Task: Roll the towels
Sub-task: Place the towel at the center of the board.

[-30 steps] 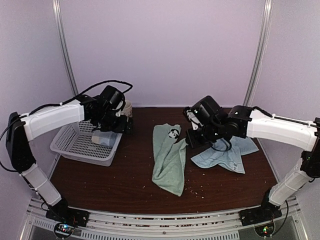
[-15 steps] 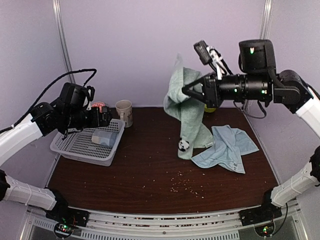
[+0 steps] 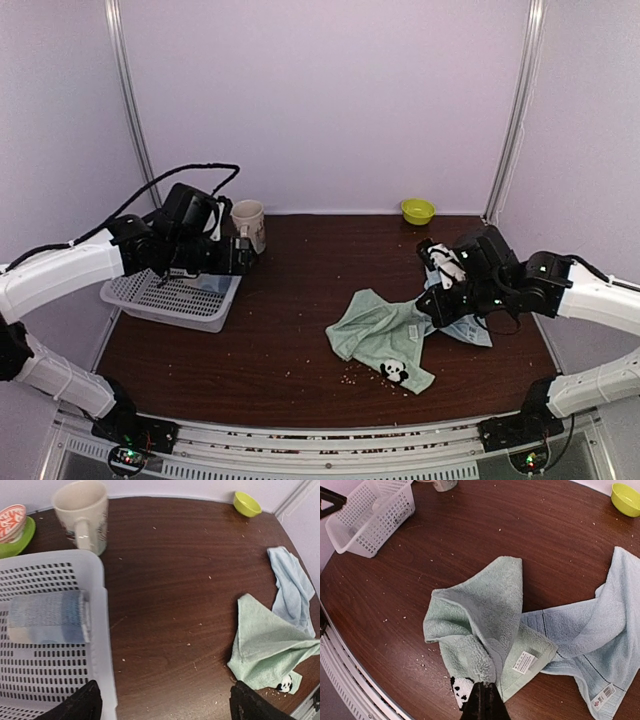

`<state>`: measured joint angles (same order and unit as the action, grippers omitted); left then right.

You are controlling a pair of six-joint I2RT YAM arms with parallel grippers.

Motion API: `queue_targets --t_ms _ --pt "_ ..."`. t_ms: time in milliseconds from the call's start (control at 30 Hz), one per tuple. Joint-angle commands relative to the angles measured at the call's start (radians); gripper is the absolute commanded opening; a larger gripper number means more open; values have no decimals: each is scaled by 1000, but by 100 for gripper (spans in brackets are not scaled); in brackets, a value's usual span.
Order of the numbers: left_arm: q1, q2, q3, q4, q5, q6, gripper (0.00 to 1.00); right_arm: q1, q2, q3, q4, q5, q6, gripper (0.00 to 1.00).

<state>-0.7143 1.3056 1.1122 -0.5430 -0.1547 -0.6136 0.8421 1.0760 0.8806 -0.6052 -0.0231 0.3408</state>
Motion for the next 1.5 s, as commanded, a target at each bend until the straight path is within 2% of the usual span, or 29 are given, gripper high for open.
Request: queue_targets --t_ms 0,167,300,400,567,867,1033,1133,1233,1333,1367,1433,1467 --pt "-82 106 37 87 66 16 90 2 -13 16 79 14 5 0" --pt "-137 145 73 96 35 14 89 2 -17 80 94 -46 -20 0" --pt "-137 65 70 120 1 42 90 7 -24 260 60 -124 -78 0" --pt "-137 17 69 169 56 96 91 24 -44 361 65 -215 -145 0" --pt "-138 21 64 243 198 150 90 35 -94 301 83 -257 -194 0" --pt "-142 91 39 251 185 120 89 92 -64 67 153 -223 -76 0" --pt "-142 23 23 229 126 142 89 135 -26 159 237 -262 -49 0" --pt "-142 -72 -28 257 98 164 90 138 -30 231 414 -376 25 0" --pt "-142 -155 -75 280 60 176 91 142 56 311 482 -396 61 0" --pt "-142 -197 -110 277 11 164 91 142 255 419 312 -325 57 0" --pt "-142 -206 -115 266 0 160 91 141 304 445 251 -324 47 8" --pt "-142 -224 -128 246 -13 153 91 143 351 459 176 -328 28 45" --pt "-142 -234 -138 238 -21 151 91 143 338 422 172 -313 24 60"
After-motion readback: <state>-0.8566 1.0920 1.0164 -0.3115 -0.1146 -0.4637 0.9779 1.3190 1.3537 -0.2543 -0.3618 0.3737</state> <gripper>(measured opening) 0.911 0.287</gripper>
